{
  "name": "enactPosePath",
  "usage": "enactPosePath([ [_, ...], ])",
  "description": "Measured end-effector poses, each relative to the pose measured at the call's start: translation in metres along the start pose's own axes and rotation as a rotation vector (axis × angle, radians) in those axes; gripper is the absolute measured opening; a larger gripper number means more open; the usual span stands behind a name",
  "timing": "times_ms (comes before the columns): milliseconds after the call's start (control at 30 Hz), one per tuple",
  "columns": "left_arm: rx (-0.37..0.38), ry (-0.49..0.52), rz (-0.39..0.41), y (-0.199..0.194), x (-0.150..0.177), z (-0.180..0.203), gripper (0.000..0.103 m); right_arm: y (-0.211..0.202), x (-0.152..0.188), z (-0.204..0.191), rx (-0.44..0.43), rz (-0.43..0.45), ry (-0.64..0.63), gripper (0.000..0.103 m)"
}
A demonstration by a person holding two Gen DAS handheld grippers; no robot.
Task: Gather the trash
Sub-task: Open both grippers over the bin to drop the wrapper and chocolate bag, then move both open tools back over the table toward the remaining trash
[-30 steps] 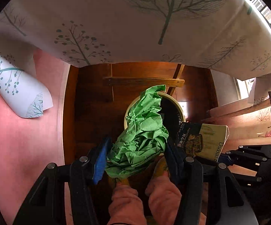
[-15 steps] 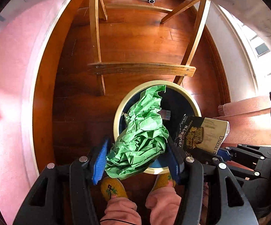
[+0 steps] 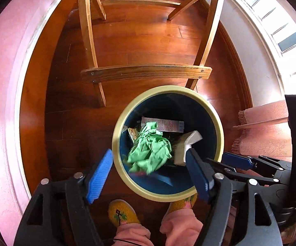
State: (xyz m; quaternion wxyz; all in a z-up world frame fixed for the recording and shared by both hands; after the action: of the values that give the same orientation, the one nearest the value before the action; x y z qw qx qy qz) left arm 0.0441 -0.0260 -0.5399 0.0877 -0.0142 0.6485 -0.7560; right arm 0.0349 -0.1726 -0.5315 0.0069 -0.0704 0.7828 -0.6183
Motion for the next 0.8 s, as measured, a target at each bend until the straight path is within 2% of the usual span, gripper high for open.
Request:
enactPosePath([
  [33, 0.003, -0.003, 0.004, -0.001, -0.001, -0.001, 0.086, -0.001, 0.001, 0.002, -0.006, 0.003, 0.009, 0.047],
  [200, -0.002, -0.002, 0.034, -0.013, 0.000, -0.005, 0.089, -0.013, 0.006, 0.006, -0.006, 0.015, 0.022, 0.047],
  [400, -0.018, 0.004, 0.070, -0.050, 0.004, -0.008, 0.089, -0.041, 0.014, 0.001, -0.032, 0.040, 0.078, 0.047],
  [567, -0.031, 0.006, 0.105, -0.105, 0.004, -0.009, 0.089, -0.083, 0.023, -0.014, -0.049, 0.064, 0.106, 0.047],
  [800, -0.018, 0.041, 0.198, -0.215, -0.011, -0.004, 0.089, -0.174, 0.029, -0.043, -0.065, 0.135, 0.108, 0.047],
])
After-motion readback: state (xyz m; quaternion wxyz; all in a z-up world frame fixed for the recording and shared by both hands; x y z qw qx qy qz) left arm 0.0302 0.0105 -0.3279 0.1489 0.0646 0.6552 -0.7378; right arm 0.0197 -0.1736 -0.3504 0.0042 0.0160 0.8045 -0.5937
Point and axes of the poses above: each gripper's, at about its wrist camera, not at the fingertips, and y roughly the way its jaws point, z to its right, x to its underside, the point moved 10 cm from there along y, roughly the way its jaws point, and after that the axes turned 7 degrees about -y, right-handed, at the moved point
